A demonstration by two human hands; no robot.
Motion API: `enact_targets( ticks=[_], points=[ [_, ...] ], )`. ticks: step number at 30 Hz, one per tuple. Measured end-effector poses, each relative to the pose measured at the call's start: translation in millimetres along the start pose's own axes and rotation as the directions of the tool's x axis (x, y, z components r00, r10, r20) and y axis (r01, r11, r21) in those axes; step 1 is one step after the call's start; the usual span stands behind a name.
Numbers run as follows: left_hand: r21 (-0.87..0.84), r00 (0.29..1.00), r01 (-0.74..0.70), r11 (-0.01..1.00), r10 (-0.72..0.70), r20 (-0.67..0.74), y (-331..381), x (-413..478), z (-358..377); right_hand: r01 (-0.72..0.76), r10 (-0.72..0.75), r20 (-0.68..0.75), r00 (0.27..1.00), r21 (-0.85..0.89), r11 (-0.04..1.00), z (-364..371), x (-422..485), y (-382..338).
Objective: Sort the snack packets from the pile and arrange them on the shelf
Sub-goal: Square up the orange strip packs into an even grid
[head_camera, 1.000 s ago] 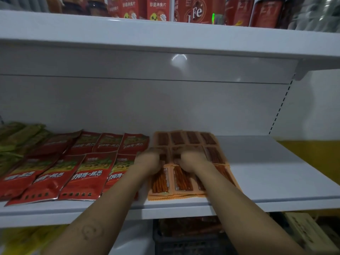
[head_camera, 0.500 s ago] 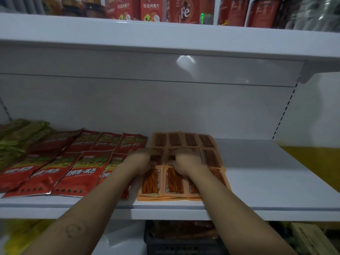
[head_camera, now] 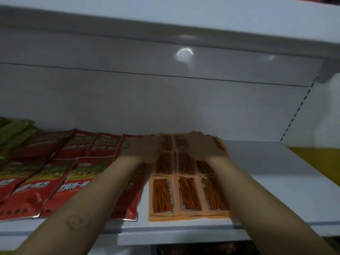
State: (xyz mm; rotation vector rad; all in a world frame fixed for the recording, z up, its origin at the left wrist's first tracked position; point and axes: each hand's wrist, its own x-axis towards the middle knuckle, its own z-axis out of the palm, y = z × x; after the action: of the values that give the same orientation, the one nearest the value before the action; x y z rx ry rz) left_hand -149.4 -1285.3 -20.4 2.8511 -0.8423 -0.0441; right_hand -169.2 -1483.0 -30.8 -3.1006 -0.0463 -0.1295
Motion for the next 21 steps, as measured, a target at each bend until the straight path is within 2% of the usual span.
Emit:
enact_targets(
  ticks=[3,7,12,17,19,21],
  points=[
    [-0.031,0.999,-0.029,0.999,0.031,0.040,-11.8,28.1,4.3,-0.015,0.012,0.070,0.998,0.038,0.999,10.2,17.7,-0.1],
    [-0.042,0.996,-0.061,0.997,0.063,0.058,-26.8,60.7,24.7,-0.024,0.024,0.130,0.991,-0.007,1.000,22.4,35.9,0.4],
    [-0.051,0.995,-0.097,0.994,0.098,0.028,-36.3,78.0,37.5,-0.059,0.057,0.085,0.995,0.029,0.998,29.5,45.1,4.1],
    [-0.056,0.990,-0.121,0.991,0.124,0.066,-40.2,79.1,35.6,-0.066,0.062,0.059,0.996,0.061,0.996,31.1,42.8,4.5],
    [-0.039,0.989,-0.135,0.990,0.137,0.051,-40.6,78.5,34.8,-0.119,0.114,0.053,0.992,0.115,0.986,28.3,39.0,6.7],
    [-0.015,0.990,-0.132,0.991,0.133,0.051,-40.2,78.7,34.9,-0.181,0.174,0.070,0.982,0.097,0.979,25.0,37.1,11.4]
  ],
)
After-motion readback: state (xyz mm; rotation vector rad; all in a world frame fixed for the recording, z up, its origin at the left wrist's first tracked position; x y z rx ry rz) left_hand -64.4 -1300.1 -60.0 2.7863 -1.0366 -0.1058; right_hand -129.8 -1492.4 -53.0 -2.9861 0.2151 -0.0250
